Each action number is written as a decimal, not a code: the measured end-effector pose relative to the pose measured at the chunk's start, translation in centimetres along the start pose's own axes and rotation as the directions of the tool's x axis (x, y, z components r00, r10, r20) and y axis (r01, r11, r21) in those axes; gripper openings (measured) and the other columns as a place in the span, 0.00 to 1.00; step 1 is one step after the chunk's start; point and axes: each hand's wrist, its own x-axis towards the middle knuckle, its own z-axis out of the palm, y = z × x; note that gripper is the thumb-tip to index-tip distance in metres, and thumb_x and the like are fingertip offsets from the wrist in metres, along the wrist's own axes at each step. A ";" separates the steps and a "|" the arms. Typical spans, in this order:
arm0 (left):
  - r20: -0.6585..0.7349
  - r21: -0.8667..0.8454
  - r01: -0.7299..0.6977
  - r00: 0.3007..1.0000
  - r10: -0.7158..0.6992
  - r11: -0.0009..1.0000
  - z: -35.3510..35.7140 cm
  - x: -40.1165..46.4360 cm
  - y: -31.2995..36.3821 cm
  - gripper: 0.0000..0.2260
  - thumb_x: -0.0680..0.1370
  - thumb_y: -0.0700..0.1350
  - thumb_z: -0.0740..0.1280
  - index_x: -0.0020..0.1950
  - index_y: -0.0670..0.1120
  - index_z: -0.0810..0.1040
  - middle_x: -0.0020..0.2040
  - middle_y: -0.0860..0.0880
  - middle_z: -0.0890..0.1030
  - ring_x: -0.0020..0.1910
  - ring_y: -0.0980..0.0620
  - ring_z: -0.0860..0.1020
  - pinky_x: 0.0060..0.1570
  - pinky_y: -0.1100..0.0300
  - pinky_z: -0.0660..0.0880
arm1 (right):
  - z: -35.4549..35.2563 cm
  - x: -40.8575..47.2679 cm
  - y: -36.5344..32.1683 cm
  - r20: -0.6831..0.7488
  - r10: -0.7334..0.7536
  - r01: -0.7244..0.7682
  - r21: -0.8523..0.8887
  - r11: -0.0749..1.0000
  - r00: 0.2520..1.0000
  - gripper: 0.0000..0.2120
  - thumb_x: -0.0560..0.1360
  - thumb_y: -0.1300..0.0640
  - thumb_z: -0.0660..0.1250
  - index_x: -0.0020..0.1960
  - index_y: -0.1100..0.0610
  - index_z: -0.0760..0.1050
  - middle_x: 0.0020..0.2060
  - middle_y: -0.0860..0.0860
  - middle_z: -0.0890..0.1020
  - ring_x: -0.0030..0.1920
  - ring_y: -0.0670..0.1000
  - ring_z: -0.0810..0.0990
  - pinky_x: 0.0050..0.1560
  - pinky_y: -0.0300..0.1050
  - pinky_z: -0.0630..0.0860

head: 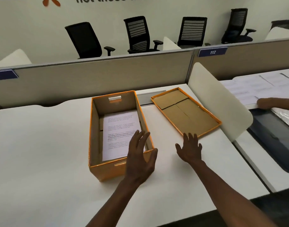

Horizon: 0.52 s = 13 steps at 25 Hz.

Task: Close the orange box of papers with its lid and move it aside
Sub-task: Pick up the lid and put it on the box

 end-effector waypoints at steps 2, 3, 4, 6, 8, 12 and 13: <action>0.060 -0.019 -0.040 0.997 0.041 0.999 1.9 -0.1 1.6 0.27 0.77 0.55 0.68 0.75 0.51 0.70 0.77 0.51 0.69 0.79 0.55 0.62 0.76 0.56 0.63 | 0.2 0.6 1.1 0.011 -0.018 0.018 -0.070 0.997 1.000 0.33 0.81 0.43 0.58 0.80 0.56 0.54 0.80 0.56 0.57 0.80 0.59 0.45 0.74 0.65 0.54; 0.094 -0.034 -0.053 0.994 0.056 0.998 2.8 -0.1 2.3 0.26 0.77 0.55 0.68 0.75 0.52 0.70 0.77 0.53 0.69 0.78 0.56 0.63 0.75 0.60 0.63 | 0.3 0.9 1.6 0.013 -0.023 0.024 -0.098 0.995 1.000 0.32 0.81 0.43 0.58 0.80 0.56 0.54 0.79 0.55 0.58 0.80 0.59 0.46 0.75 0.65 0.54; 0.127 -0.050 -0.060 0.990 0.066 0.997 3.7 -0.2 3.0 0.25 0.78 0.55 0.68 0.74 0.53 0.70 0.76 0.54 0.70 0.77 0.58 0.64 0.73 0.63 0.63 | 0.3 1.1 1.9 0.017 -0.030 0.032 -0.124 0.992 0.999 0.31 0.81 0.44 0.57 0.79 0.56 0.55 0.79 0.55 0.59 0.80 0.60 0.46 0.75 0.65 0.53; 0.170 -0.092 -0.047 0.983 0.062 0.995 5.6 -0.3 3.8 0.24 0.78 0.55 0.68 0.73 0.54 0.72 0.74 0.56 0.72 0.74 0.61 0.67 0.71 0.65 0.66 | 0.2 1.4 2.5 0.025 -0.047 0.050 -0.161 0.986 0.999 0.29 0.82 0.45 0.57 0.78 0.56 0.57 0.77 0.55 0.64 0.80 0.60 0.49 0.75 0.64 0.54; 0.196 -0.147 0.019 0.981 0.011 0.989 7.5 -0.3 3.7 0.21 0.78 0.55 0.69 0.70 0.54 0.74 0.70 0.57 0.76 0.69 0.62 0.72 0.67 0.61 0.72 | 0.1 1.7 3.0 0.022 -0.070 0.073 -0.177 0.982 0.997 0.26 0.82 0.47 0.58 0.76 0.56 0.62 0.74 0.55 0.70 0.79 0.60 0.54 0.75 0.62 0.56; 0.311 -0.200 0.312 0.919 -0.241 0.929 10.4 0.4 3.6 0.18 0.77 0.57 0.70 0.66 0.55 0.77 0.64 0.58 0.79 0.60 0.61 0.78 0.57 0.60 0.78 | -0.2 2.7 4.2 -0.061 -0.141 0.126 -0.201 0.971 0.988 0.19 0.78 0.47 0.65 0.65 0.54 0.77 0.60 0.52 0.81 0.67 0.57 0.72 0.66 0.54 0.69; 0.353 -0.196 0.400 0.881 -0.316 0.895 10.9 0.6 3.4 0.19 0.77 0.57 0.69 0.67 0.54 0.77 0.64 0.58 0.79 0.59 0.60 0.79 0.55 0.62 0.78 | -0.3 2.8 4.3 -0.072 -0.161 0.143 -0.206 0.968 0.984 0.17 0.77 0.46 0.67 0.61 0.54 0.79 0.56 0.52 0.83 0.63 0.56 0.75 0.63 0.52 0.71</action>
